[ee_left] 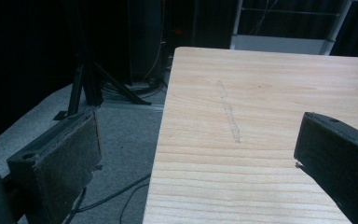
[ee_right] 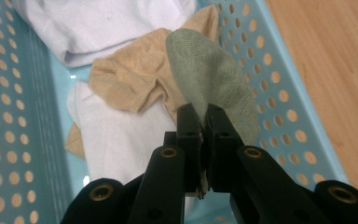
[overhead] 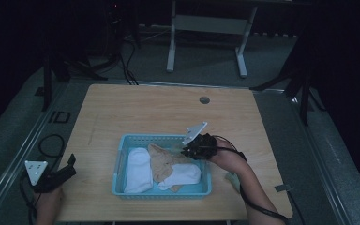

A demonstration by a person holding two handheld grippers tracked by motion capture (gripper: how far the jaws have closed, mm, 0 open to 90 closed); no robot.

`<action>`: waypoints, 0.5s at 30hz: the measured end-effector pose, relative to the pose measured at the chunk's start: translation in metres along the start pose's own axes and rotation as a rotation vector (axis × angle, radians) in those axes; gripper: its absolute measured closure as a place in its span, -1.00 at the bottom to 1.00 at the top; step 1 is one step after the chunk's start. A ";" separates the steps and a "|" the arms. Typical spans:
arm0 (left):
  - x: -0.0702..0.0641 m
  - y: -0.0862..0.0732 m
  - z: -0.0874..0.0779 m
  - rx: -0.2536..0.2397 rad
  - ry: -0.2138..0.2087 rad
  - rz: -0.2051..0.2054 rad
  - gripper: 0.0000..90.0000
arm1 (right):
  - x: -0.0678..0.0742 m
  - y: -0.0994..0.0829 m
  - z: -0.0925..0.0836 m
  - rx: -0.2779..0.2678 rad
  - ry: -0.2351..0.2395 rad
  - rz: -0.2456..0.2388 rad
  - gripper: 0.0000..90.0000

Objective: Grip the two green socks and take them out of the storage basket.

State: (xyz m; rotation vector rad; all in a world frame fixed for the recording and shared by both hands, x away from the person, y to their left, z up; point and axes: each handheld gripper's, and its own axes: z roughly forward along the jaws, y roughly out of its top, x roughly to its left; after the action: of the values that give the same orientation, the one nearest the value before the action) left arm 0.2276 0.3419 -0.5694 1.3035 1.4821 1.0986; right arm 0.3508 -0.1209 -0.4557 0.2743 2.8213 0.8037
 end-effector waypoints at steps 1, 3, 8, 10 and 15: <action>0.000 0.000 0.000 0.000 0.000 0.000 -0.98 | 0.000 0.000 -0.006 -0.013 -0.001 0.002 0.90; 0.000 0.000 0.000 0.001 0.001 0.002 -0.98 | 0.001 0.001 -0.011 -0.032 0.001 0.000 0.90; 0.000 0.000 0.000 0.000 0.002 0.002 -0.98 | 0.002 0.003 -0.030 -0.085 -0.007 -0.003 0.90; 0.000 0.000 0.000 0.000 0.004 0.002 -0.98 | 0.001 0.003 -0.039 -0.106 -0.016 -0.007 0.90; 0.000 0.000 0.000 0.001 0.004 0.004 -0.98 | 0.000 0.003 -0.059 -0.142 -0.046 -0.006 0.90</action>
State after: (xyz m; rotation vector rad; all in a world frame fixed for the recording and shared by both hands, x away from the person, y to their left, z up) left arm 0.2277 0.3416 -0.5694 1.3061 1.4846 1.1035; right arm 0.3376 -0.1480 -0.4053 0.2591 2.7045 0.9785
